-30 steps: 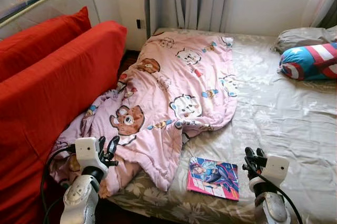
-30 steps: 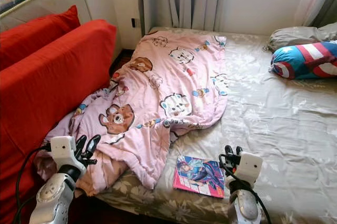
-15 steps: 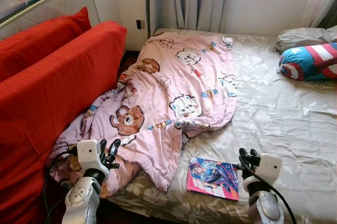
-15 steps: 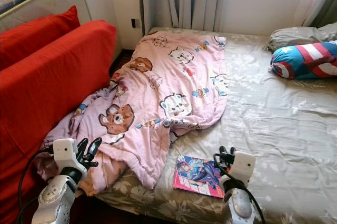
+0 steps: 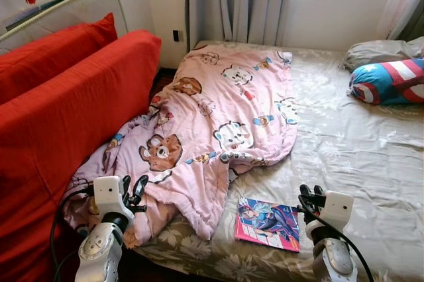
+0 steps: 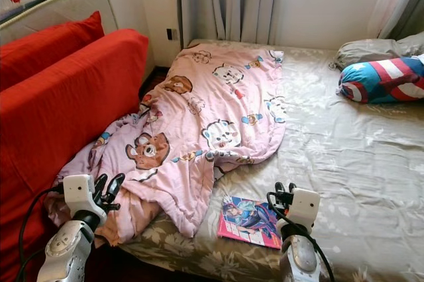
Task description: Clean up the room
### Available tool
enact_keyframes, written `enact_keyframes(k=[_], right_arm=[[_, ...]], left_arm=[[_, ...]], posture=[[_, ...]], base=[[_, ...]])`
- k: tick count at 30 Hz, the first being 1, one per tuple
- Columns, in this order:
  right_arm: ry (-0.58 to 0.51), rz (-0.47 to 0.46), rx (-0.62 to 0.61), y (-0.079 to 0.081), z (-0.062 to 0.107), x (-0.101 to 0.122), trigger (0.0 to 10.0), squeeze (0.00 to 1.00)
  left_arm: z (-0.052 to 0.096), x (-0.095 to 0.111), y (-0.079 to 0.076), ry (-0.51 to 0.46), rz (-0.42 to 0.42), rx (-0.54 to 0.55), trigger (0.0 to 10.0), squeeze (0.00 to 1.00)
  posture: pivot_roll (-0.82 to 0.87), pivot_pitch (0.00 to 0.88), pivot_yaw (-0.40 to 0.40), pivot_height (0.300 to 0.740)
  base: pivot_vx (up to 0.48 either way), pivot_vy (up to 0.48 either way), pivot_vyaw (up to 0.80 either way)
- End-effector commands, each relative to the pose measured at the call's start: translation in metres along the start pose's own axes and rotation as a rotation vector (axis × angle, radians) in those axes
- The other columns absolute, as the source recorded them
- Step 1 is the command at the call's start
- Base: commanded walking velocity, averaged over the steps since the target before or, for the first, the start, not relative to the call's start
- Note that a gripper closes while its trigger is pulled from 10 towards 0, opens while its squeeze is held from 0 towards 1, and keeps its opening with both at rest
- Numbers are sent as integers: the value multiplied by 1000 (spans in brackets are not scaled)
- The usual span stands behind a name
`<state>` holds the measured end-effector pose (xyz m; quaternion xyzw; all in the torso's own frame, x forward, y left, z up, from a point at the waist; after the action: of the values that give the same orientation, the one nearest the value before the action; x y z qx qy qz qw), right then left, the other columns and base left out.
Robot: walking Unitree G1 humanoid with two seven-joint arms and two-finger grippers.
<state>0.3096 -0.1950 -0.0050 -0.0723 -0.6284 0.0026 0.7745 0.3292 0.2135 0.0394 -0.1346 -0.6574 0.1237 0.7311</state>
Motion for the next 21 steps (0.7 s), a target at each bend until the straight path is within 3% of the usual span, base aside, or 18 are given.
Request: enact_keyframes(k=[1, 16, 21], right_arm=[[-19, 2, 3, -1, -2, 5, 10000, 0], [-12, 7, 22, 3, -2, 5, 10000, 0], [-24, 5, 31, 5, -2, 7, 10000, 0]], left_arm=[[-2, 2, -2, -13, 9, -4, 10000, 0], [-2, 2, -4, -10, -5, -11, 10000, 0], [-2, 2, -5, -9, -7, -12, 10000, 0]], posture=[[-29, 9, -12, 690], [-29, 17, -8, 690], [-28, 19, -9, 671]], base=[[0, 0, 0], [0, 0, 0], [0, 0, 0]])
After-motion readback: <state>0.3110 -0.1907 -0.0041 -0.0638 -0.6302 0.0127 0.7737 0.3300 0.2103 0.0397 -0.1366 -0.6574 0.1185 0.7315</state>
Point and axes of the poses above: a point about 5 cm out from each wrist's last joint towards the gripper, its own z axis pointing back from the gripper into the wrist, its own x axis along the axis of the wrist's last joint, y = z × x, the point moved 6 cm from there along -z, pointing out of the wrist towards the gripper, and after that the axes turned 14 degrees about z, right-handed, at the moved point
